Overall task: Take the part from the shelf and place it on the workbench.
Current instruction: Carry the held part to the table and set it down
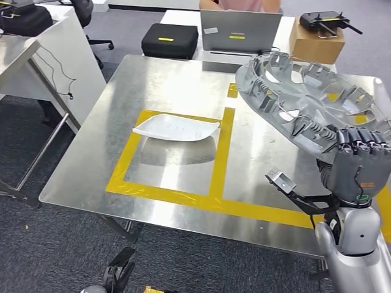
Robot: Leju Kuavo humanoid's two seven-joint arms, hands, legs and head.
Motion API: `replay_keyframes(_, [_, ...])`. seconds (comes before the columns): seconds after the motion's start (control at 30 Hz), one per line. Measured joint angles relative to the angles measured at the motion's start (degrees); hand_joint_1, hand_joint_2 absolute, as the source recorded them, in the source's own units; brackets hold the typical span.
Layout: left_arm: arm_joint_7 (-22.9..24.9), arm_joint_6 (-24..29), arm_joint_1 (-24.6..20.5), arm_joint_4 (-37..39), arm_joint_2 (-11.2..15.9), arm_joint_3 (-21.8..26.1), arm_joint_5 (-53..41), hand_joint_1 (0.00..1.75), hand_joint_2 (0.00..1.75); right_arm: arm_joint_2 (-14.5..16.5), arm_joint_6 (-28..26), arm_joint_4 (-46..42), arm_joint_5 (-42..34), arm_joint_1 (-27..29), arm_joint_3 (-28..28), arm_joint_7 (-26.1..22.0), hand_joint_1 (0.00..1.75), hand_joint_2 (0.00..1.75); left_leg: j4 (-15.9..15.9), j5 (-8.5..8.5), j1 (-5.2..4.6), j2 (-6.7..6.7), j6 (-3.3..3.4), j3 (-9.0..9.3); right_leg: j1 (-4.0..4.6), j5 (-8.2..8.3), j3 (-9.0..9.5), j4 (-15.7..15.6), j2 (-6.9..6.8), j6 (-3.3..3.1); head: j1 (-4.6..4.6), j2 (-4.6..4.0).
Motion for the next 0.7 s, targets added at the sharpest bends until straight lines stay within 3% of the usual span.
replay_keyframes(0.07, [0.0, 0.09, 0.0, 0.02, 0.17, -0.01, -0.08, 0.0, 0.0, -0.01, 0.0, 0.15, 0.0, -0.08, 0.23, 0.3, 1.75, 1.75, -7.39, 3.22, 0.03, -3.58, 1.03, 3.14, -0.1, 0.13, -0.11, 0.05, 1.54, 0.26, 0.07, 0.0])
replay_keyframes(0.1, [0.0, 0.15, 0.03, 0.03, 0.23, -0.02, -0.11, 0.0, 0.0, -0.01, 0.0, 0.23, 0.0, -0.12, 0.35, 0.47, 1.75, 1.75, -9.42, 3.7, 0.0, -4.87, 1.3, 4.02, -0.31, 0.26, -0.31, 0.06, 2.27, 0.53, -0.03, 0.0])
replay_keyframes(0.13, [0.0, 0.2, 0.06, 0.05, 0.27, -0.03, -0.13, 0.0, 0.0, -0.01, 0.0, 0.32, 0.0, -0.13, 0.45, 0.58, 1.75, 1.75, -10.1, 3.53, -0.07, -5.31, 1.4, 4.35, -0.54, 0.42, -0.56, 0.04, 3.01, 0.89, -0.16, 0.0])
replay_keyframes(0.2, [-0.02, 0.26, -0.1, 0.08, 0.19, -0.04, -0.13, 0.0, 0.0, -0.02, 0.0, 0.4, -0.01, -0.03, 0.53, 0.65, 1.75, 1.75, -10.96, 3.68, -0.15, -3.86, 1.3, 4.73, -0.87, 0.66, -1.16, -0.07, 4.0, 1.62, -0.47, 0.0])
replay_keyframes(0.27, [-0.12, 0.34, -0.34, 0.09, 0.13, -0.03, -0.14, 0.0, 0.0, -0.03, 0.0, 0.44, -0.01, -0.12, 0.6, 0.73, 1.75, 1.75, -12.01, 4.16, 0.14, -2.27, 1.41, 5.23, -0.58, -0.73, -2.51, 1.78, 1.13, 2.13, -0.25, 0.0])
replay_keyframes(0.33, [-0.27, 0.44, -0.29, 0.09, 0.02, -0.04, -0.16, 0.0, 0.0, -0.03, 0.0, 0.57, 0.0, -0.4, 0.8, 0.97, 1.75, 1.75, -12.46, 4.39, 0.28, -0.82, 1.57, 5.46, -0.43, -4.07, -5.47, 7.97, -3.18, 2.65, 0.08, 0.0])
replay_keyframes(0.4, [-0.4, 0.46, -0.05, 0.11, -0.1, -0.05, -0.23, 0.0, 0.0, -0.05, 0.0, 0.87, -0.01, -0.45, 1.06, 1.39, 1.75, 1.75, -12.42, 4.31, 0.36, 0.45, 1.53, 5.43, -0.75, -6.22, -8.27, 14.11, -4.57, 3.26, 0.18, 0.0])
replay_keyframes(0.43, [-0.46, 0.47, 0.02, 0.11, -0.13, -0.06, -0.27, 0.0, 0.0, -0.09, 0.0, 1.03, -0.01, -0.41, 1.17, 1.62, 1.75, 1.75, -12.39, 4.24, 0.44, 0.94, 1.44, 5.43, -0.96, -5.91, -8.44, 14.68, -4.75, 3.54, 0.19, 0.0])
replay_keyframes(0.47, [-0.53, 0.47, 0.0, 0.11, -0.16, -0.07, -0.31, 0.0, 0.0, -0.12, 0.0, 1.19, -0.01, -0.4, 1.23, 1.82, 1.75, 1.75, -12.32, 4.14, 0.56, 1.29, 1.28, 5.43, -1.18, -4.62, -7.4, 12.91, -4.9, 3.81, 0.2, 0.0])
replay_keyframes(0.53, [-0.67, 0.48, -0.14, 0.11, -0.19, -0.08, -0.39, 0.0, 0.0, -0.16, 0.0, 1.35, 0.0, -0.49, 1.34, 1.98, 1.75, 1.75, -11.96, 3.78, 0.71, 1.73, 0.67, 5.41, -1.46, -1.53, -2.95, 5.29, -5.37, 4.26, 0.21, 0.0])
replay_keyframes(0.6, [-0.77, 0.54, -0.3, 0.13, -0.16, -0.1, -0.57, 0.0, 0.0, -0.17, 0.0, 1.49, 0.0, -0.63, 1.55, 2.02, 1.75, 1.75, -11.34, 3.4, 0.58, 1.92, -0.08, 5.24, -1.43, -0.4, 0.24, 0.1, -5.49, 3.82, 0.2, 0.0])
replay_keyframes(0.63, [-0.8, 0.6, -0.33, 0.13, -0.09, -0.11, -0.66, 0.0, 0.0, -0.17, 0.0, 1.62, 0.0, -0.67, 1.72, 2.1, 1.75, 1.75, -11.12, 3.26, 0.46, 1.93, -0.12, 5.17, -1.36, -0.62, 0.67, -0.47, -5.43, 3.47, 0.2, 0.0])
replay_keyframes(0.7, [-0.81, 0.72, -0.34, 0.13, 0.0, -0.13, -0.76, 0.0, 0.0, -0.19, 0.0, 2.02, 0.0, -0.68, 2.07, 2.38, 1.75, 1.75, -11.04, 3.28, 0.37, 1.9, 0.53, 5.18, -1.36, -0.46, 0.7, -0.51, -5.3, 3.05, 0.17, 0.0])
